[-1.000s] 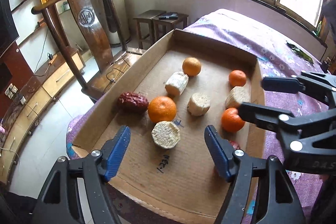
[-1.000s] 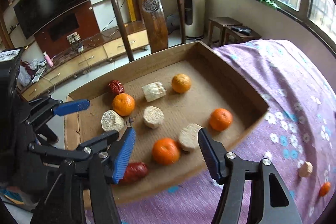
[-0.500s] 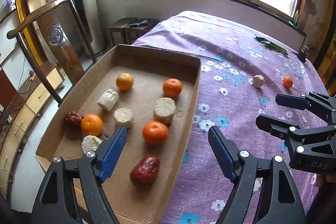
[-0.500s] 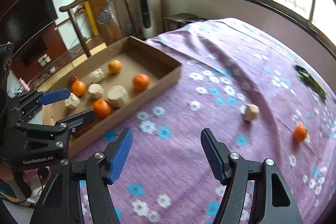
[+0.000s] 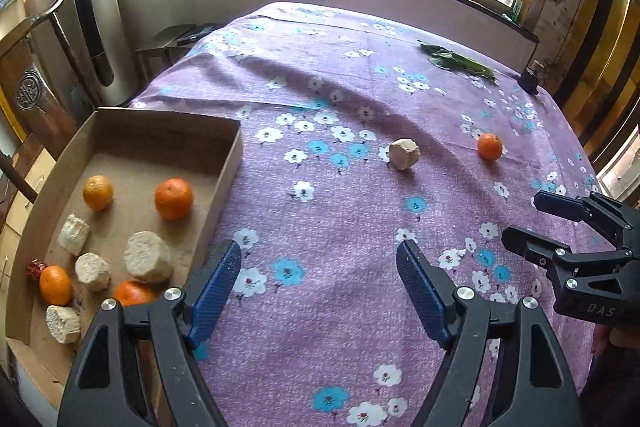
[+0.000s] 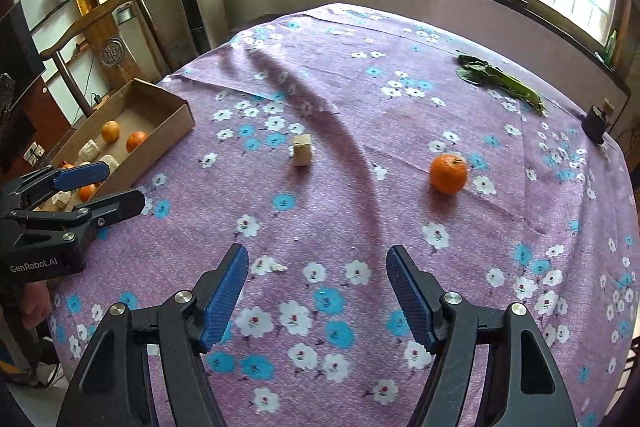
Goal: Organize fruits
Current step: 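Move back to the table and grasp the last mandarin orange with the right tool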
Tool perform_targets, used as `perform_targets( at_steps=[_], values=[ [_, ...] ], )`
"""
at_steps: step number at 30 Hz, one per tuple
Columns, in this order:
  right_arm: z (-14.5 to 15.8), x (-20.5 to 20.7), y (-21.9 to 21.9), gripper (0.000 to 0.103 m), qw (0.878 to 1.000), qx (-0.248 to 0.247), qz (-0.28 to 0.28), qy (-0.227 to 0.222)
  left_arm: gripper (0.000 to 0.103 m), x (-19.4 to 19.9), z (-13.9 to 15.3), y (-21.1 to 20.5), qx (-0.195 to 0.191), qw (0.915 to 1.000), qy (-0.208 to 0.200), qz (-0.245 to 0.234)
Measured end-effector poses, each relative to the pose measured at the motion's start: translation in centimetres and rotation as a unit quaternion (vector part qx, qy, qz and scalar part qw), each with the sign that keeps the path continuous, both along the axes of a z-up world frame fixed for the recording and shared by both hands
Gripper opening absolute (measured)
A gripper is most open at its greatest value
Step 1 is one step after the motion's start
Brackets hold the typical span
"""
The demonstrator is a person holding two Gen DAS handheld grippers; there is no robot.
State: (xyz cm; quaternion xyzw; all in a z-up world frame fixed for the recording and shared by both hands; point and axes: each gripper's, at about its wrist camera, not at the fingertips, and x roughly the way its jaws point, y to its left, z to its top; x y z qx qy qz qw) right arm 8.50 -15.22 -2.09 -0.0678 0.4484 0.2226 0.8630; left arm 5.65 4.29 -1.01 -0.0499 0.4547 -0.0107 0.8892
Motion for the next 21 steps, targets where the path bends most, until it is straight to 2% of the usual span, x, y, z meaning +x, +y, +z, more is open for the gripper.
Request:
perform_targets(
  at_steps=[10, 21],
  values=[
    [-1.6, 5.3, -5.0, 0.076, 0.998, -0.003, -0.055, 0.012, 0.079, 4.7, -1.3, -3.6, 0.007, 0.9997, 0.023, -0.009],
    [-3.5, 11.1, -5.7, 0.076, 0.999, 0.002, -0.053, 0.013, 0.079, 9.1, -2.9, -5.8, 0.019, 0.9988, 0.044, -0.011]
  ],
)
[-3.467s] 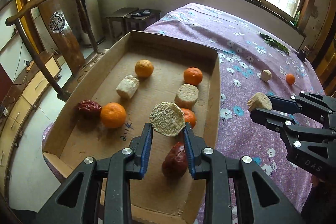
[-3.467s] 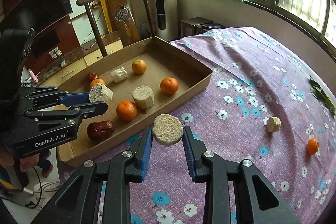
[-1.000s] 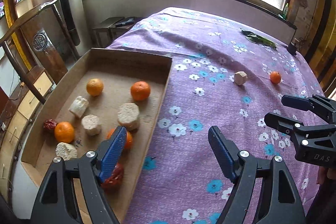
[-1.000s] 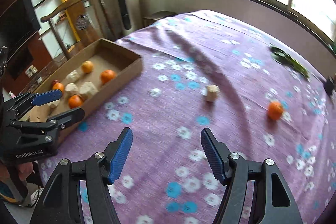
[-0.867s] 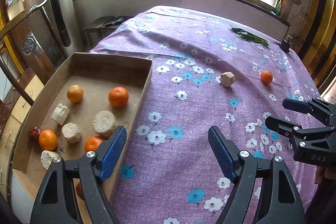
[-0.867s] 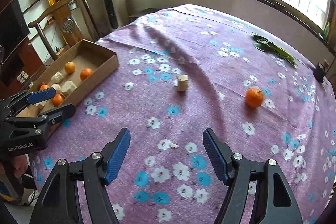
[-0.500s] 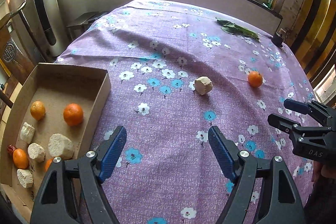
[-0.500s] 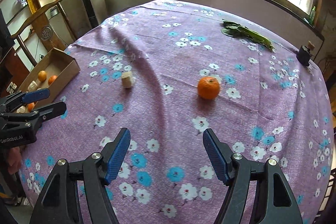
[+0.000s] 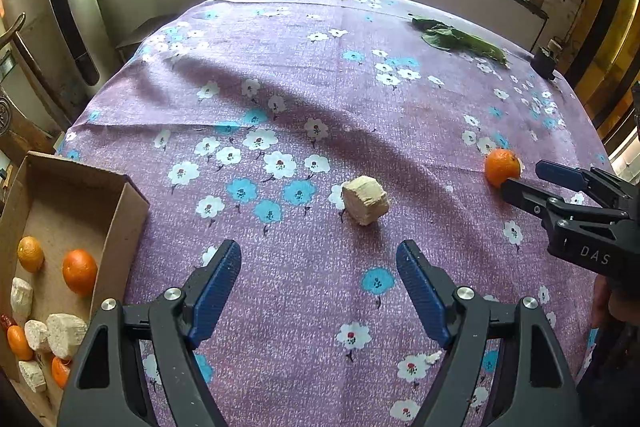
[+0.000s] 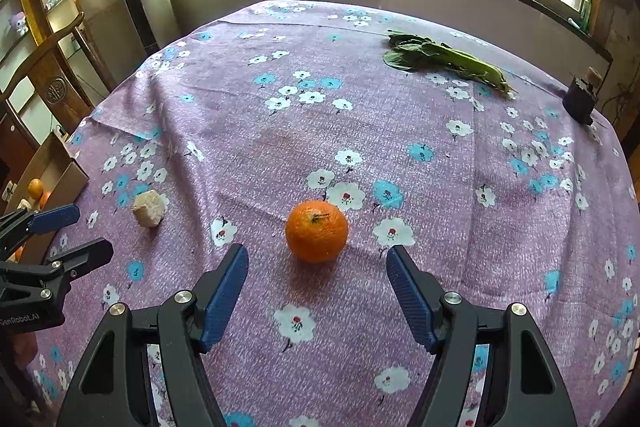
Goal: Organize fruits
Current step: 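Move back to the table and grasp the last mandarin orange with the right tool, then grasp the last yam cube with the left tool while the right tool holds the orange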
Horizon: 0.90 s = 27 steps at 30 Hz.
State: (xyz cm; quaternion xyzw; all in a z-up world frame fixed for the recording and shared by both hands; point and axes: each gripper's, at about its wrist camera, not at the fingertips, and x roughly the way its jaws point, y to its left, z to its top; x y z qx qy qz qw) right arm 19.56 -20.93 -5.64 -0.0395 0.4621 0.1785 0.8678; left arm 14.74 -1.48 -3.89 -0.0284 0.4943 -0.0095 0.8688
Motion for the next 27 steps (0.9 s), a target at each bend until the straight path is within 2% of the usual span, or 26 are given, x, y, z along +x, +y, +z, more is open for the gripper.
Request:
perform_targets(
  at_steps=[5, 6, 8, 12, 14, 16, 18, 22, 27],
  values=[
    [-0.5, 1.4, 0.8, 0.073, 1.0, -0.01, 0.019, -0.002, 0.079, 1.6, -0.4, -0.5, 0.001, 1.0, -0.001, 0.001],
    [-0.7, 1.5, 1.1, 0.069, 1.0, -0.013, 0.025, -0.001, 0.079, 1.9, -0.5, -0.6, 0.0, 1.0, 0.0, 0.003],
    [-1.2, 1.8, 1.5, 0.046, 0.999, -0.021, 0.036, 0.006, 0.079, 2.4, -0.8, -0.8, 0.0, 1.0, 0.003, 0.002],
    [-1.8, 1.8, 1.6, 0.04, 0.999, -0.028, 0.044, 0.007, 0.079, 3.4, -1.3, -1.0, 0.0, 1.0, 0.001, 0.004],
    [-1.8, 1.8, 1.4, 0.04, 0.999, -0.022, 0.045, 0.01, 0.077, 3.8, -1.5, -1.1, -0.006, 1.0, 0.001, 0.001],
    [-1.8, 1.7, 1.3, 0.04, 0.999, -0.02, 0.047, 0.011, 0.047, 4.2, -2.2, -1.2, -0.015, 0.9998, 0.014, -0.007],
    [-1.7, 1.6, 1.3, 0.04, 0.998, -0.019, 0.05, 0.013, 0.024, 4.2, -2.3, -1.2, -0.023, 0.9996, 0.011, -0.016],
    [-1.6, 1.1, 1.1, 0.04, 0.999, -0.012, 0.048, 0.017, 0.017, 3.7, -2.1, -1.0, -0.032, 0.9992, 0.01, -0.021],
    [-0.8, 0.0, 1.0, 0.04, 0.999, -0.008, 0.045, 0.014, 0.017, 1.9, -1.0, -0.4, -0.039, 0.9988, 0.001, -0.028]
  ],
)
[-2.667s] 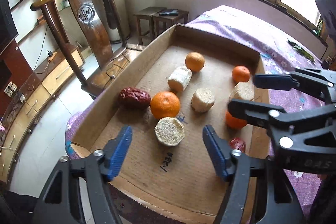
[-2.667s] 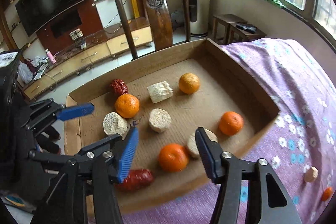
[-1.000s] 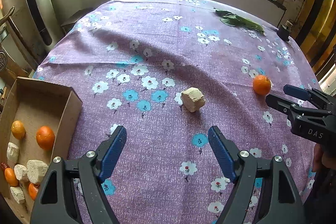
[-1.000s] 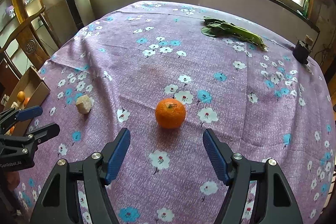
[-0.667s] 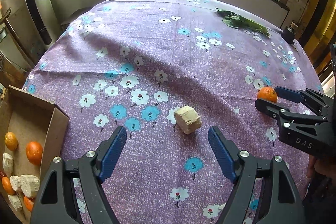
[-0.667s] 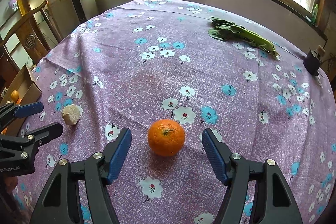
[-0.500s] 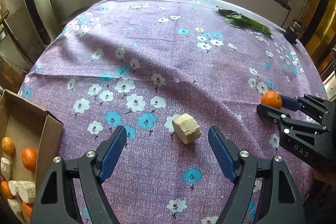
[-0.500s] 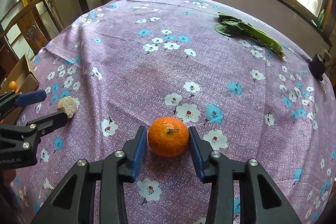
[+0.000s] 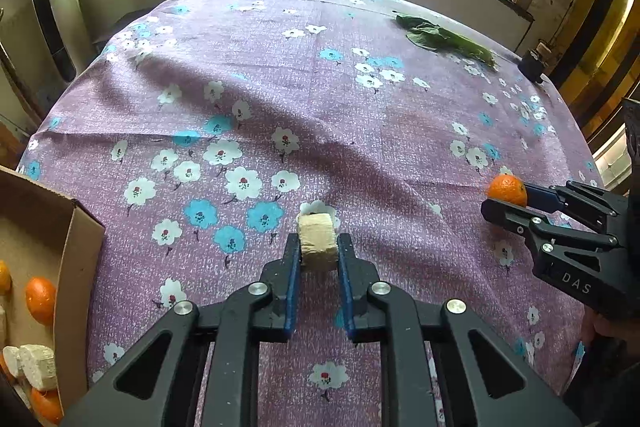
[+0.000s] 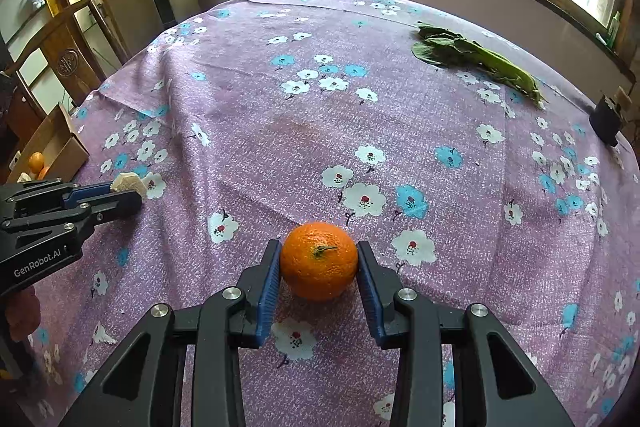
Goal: Organize fruits
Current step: 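Grasp the last yam cube with the left tool while the right tool holds the orange, then carry the yam cube into the box with the left tool while the right tool carries the orange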
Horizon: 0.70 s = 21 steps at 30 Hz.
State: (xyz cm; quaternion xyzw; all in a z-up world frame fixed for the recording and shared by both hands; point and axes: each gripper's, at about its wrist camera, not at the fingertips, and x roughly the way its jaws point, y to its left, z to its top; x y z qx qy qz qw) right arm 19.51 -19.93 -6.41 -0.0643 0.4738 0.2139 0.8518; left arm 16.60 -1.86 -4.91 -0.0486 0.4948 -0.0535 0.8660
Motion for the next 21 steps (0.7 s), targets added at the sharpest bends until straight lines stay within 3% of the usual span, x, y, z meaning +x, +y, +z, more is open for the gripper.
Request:
perform_targets(
  at_steps=[10, 21],
  values=[
    [1.7, -4.5, 0.6, 0.04, 1.0, 0.019, -0.005, -0.005, 0.017, -6.4, 2.2, 1.2, 0.026, 0.9992, -0.032, -0.001],
    [3.3, -11.6, 4.7, 0.04, 0.999, 0.047, 0.02, -0.016, 0.017, -12.6, 3.8, 5.1, 0.009, 0.9983, -0.057, 0.006]
  ],
)
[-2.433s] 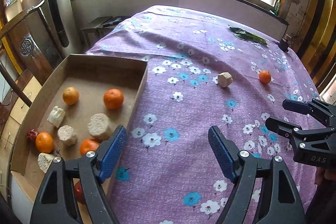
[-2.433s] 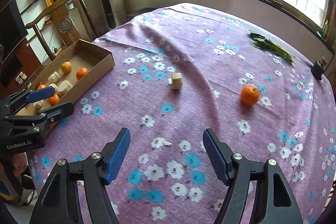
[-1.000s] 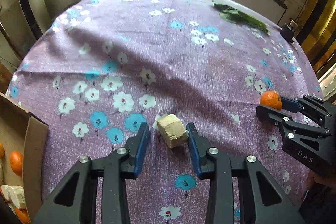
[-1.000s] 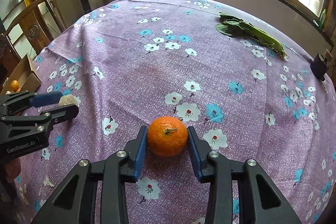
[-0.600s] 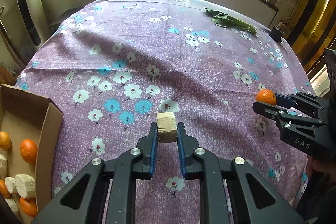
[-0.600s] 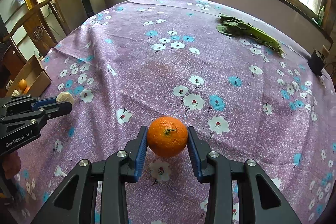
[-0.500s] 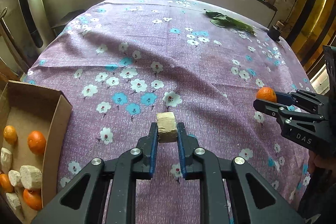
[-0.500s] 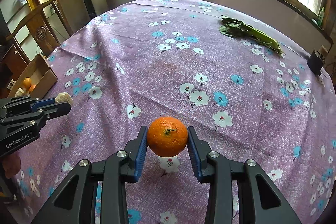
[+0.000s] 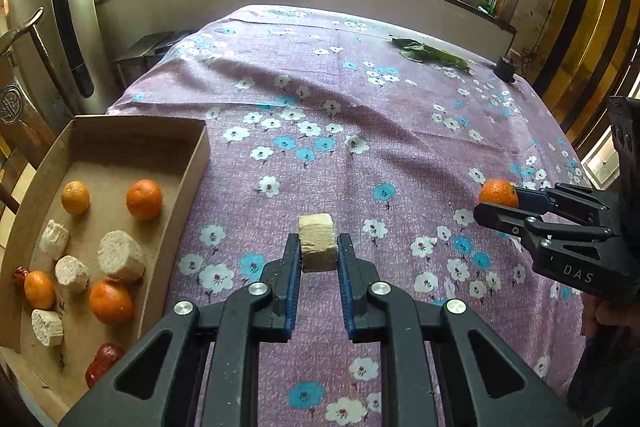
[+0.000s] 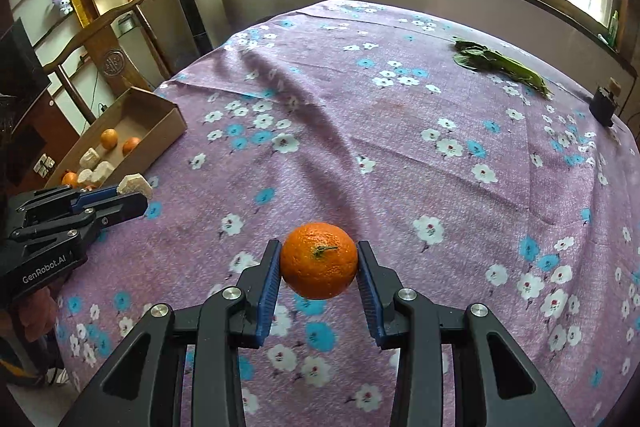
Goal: Organize fruits
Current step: 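Carry the yam cube into the box with the left tool while the right tool carries the orange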
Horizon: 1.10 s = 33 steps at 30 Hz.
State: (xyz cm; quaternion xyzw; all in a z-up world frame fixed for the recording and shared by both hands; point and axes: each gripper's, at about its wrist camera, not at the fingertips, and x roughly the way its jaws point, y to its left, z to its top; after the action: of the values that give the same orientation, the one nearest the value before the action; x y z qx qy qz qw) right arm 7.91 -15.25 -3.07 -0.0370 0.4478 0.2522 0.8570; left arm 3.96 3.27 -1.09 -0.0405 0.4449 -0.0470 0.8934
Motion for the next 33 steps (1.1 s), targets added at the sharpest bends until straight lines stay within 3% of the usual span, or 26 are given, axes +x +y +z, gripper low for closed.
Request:
perform_targets(
  at_steps=[14, 33],
  values=[
    [0.0, -3.2, 7.5, 0.04, 0.998, 0.014, 0.067, 0.0, 0.017, -4.8, 1.2, 5.8, 0.034, 0.9968, -0.031, 0.065],
    [1.7, -4.6, 16.8, 0.04, 0.987, 0.0, 0.157, -0.015, 0.017, -6.3, 1.1, 12.2, 0.036, 0.9901, -0.032, 0.132]
  ],
)
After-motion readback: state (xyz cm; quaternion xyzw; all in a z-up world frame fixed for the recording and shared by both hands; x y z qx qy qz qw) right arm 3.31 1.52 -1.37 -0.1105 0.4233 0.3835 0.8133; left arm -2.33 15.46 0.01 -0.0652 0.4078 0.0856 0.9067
